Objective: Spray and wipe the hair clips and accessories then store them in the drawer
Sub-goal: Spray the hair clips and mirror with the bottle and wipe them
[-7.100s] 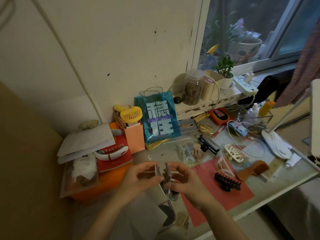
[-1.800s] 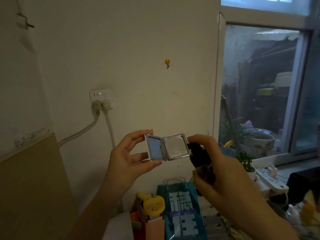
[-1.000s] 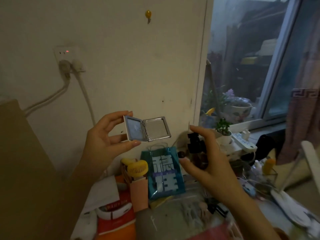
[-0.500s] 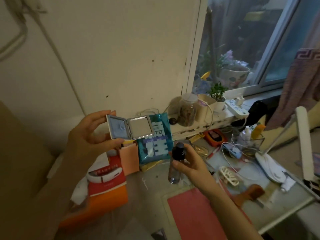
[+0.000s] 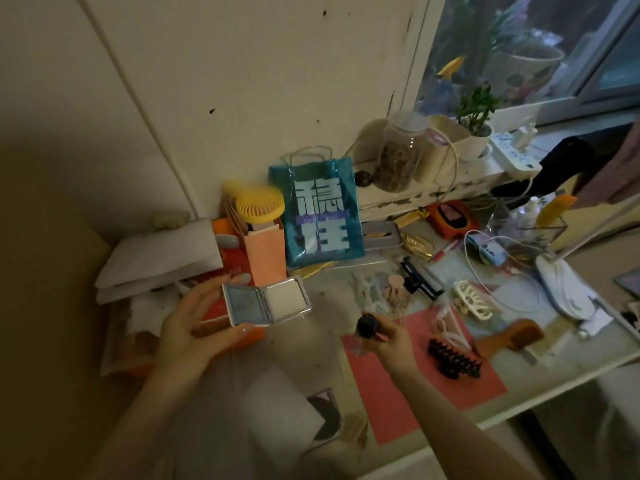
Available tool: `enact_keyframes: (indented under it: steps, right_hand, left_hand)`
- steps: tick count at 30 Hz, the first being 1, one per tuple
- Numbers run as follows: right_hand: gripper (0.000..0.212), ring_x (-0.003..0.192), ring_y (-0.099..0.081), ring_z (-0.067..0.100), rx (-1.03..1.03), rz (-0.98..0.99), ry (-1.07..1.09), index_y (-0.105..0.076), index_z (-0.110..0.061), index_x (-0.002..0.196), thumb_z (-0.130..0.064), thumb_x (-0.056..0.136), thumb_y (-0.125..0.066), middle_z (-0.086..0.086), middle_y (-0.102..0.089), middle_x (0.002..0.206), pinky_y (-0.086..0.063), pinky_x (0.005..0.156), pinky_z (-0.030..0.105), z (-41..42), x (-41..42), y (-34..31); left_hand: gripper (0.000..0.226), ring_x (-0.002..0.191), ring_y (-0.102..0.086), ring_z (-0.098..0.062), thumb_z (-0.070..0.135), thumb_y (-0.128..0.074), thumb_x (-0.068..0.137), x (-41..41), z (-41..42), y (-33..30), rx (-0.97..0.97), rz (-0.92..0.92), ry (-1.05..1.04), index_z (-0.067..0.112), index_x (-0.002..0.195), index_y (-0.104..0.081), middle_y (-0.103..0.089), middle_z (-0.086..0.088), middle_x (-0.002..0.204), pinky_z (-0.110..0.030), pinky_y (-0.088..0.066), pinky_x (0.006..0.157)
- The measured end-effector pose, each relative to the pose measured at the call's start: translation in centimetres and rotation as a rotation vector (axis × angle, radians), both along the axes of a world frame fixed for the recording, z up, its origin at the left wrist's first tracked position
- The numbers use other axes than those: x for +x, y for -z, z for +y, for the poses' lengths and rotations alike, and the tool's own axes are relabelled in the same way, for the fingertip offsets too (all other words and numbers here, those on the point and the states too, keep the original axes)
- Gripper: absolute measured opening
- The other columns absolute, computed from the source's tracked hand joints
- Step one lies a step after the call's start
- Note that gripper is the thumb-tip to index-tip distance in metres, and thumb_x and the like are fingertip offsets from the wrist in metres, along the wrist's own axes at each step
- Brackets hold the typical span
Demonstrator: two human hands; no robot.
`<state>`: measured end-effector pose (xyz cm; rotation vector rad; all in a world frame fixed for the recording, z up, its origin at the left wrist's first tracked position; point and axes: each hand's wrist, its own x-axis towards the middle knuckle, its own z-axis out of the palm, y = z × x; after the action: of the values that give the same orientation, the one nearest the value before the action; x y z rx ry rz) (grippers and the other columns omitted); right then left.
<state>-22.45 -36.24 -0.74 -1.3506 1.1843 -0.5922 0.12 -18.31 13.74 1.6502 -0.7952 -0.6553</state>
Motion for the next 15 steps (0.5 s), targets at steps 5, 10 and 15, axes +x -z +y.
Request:
enact_keyframes:
  steps: [5,10,15]
  right_hand:
    - [0.056,0.104,-0.061,0.015,0.003,0.079,0.033,-0.067,-0.012,0.114,0.005,0.062,-0.08,0.002,-0.07,0.106,-0.047,0.093,0.032,0.7,-0.5,1.8]
    - [0.049,0.103,-0.062,0.01,-0.007,0.126,-0.008,-0.07,-0.01,0.107,-0.002,0.061,-0.083,0.002,-0.072,0.103,-0.05,0.091,0.029,1.0,-0.5,2.8]
    - [0.055,0.102,-0.059,0.011,-0.051,0.163,-0.02,-0.067,-0.012,0.113,-0.004,0.061,-0.084,0.001,-0.07,0.105,-0.043,0.077,0.013,0.6,-0.4,3.2]
  left_hand:
    - [0.06,0.103,-0.063,-0.004,0.011,-0.074,0.057,-1.5,1.1,2.9,0.06,0.188,-0.01,0.028,0.113,-0.058,-0.065,0.01,0.115,-0.018,-0.053,0.067]
    - [0.073,0.1,-0.067,-0.01,0.028,-0.09,0.045,-1.5,1.7,4.4,0.028,0.304,0.001,0.021,0.112,-0.06,-0.07,0.007,0.109,-0.019,-0.056,0.065]
    - [0.097,0.104,-0.066,-0.017,0.043,-0.093,0.032,-1.5,1.7,5.9,0.064,0.355,0.0,0.018,0.119,-0.058,-0.068,0.001,0.115,-0.025,-0.058,0.07]
